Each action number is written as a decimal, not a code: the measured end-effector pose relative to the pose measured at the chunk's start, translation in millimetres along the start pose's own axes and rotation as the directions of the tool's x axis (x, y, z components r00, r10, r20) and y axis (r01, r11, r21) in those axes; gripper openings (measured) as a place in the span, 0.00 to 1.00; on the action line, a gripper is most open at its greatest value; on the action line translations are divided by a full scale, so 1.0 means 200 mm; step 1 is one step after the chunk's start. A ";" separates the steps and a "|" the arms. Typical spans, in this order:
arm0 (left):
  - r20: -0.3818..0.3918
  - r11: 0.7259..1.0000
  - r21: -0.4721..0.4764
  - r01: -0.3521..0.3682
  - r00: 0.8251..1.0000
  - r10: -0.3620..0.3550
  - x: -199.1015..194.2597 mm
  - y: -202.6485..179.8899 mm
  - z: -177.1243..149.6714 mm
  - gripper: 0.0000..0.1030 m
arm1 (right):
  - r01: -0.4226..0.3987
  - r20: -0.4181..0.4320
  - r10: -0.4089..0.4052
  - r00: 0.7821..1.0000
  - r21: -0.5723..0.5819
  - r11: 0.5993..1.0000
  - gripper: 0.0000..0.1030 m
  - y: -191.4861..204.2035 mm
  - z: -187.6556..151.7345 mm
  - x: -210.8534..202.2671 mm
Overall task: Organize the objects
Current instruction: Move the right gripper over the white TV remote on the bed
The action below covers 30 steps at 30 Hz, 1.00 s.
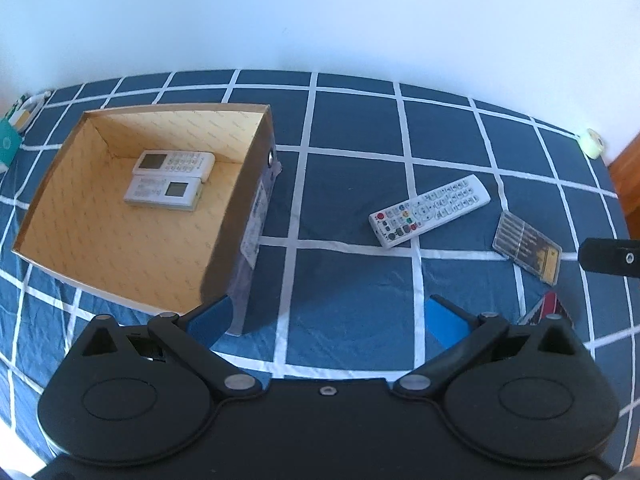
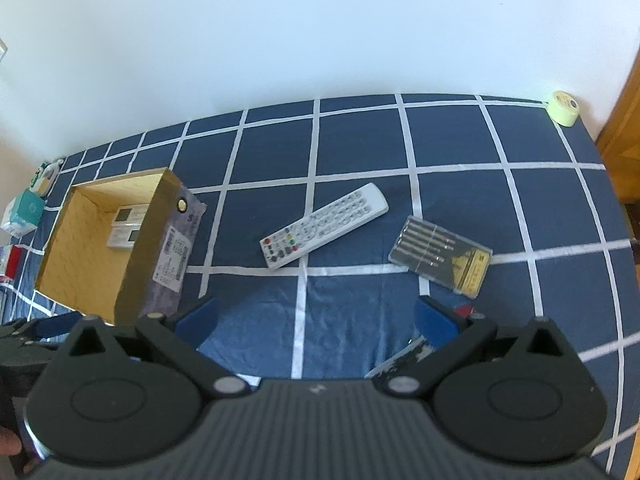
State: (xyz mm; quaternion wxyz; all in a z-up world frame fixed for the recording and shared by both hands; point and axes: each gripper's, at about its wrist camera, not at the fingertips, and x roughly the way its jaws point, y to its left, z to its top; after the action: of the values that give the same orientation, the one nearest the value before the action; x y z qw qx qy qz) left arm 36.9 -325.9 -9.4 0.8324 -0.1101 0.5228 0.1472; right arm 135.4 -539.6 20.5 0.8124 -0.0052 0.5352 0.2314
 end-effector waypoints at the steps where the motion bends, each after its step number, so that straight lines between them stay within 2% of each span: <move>1: -0.005 1.000 -0.009 -0.004 1.000 0.004 0.02 -0.01 0.01 1.00 | -0.003 -0.007 0.003 1.000 -0.008 1.000 1.00 -0.02 0.02 0.02; 9: -0.055 0.997 -0.074 -0.022 0.998 0.018 0.18 -0.07 0.14 1.00 | -0.031 -0.062 0.025 0.998 -0.094 0.995 1.00 -0.11 0.23 0.17; 15: -0.102 0.993 -0.112 -0.037 0.995 0.025 0.38 -0.13 0.26 1.00 | -0.062 -0.132 0.041 0.990 -0.154 0.986 1.00 -0.17 0.40 0.39; 23: -0.169 0.987 -0.145 -0.072 0.984 0.047 0.65 -0.18 0.35 1.00 | -0.102 -0.241 0.055 0.969 -0.187 0.977 1.00 -0.23 0.57 0.77; 30: -0.205 0.981 -0.177 -0.082 0.978 0.044 0.81 -0.20 0.38 1.00 | -0.145 -0.339 0.071 0.938 -0.197 0.970 1.00 -0.28 0.63 1.06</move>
State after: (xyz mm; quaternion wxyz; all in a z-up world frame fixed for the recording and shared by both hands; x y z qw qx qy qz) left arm 181.7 -315.6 -121.6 0.7566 -0.1843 0.5913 0.2096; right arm 335.0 -478.6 -124.3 0.6919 -0.1037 0.6340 0.3293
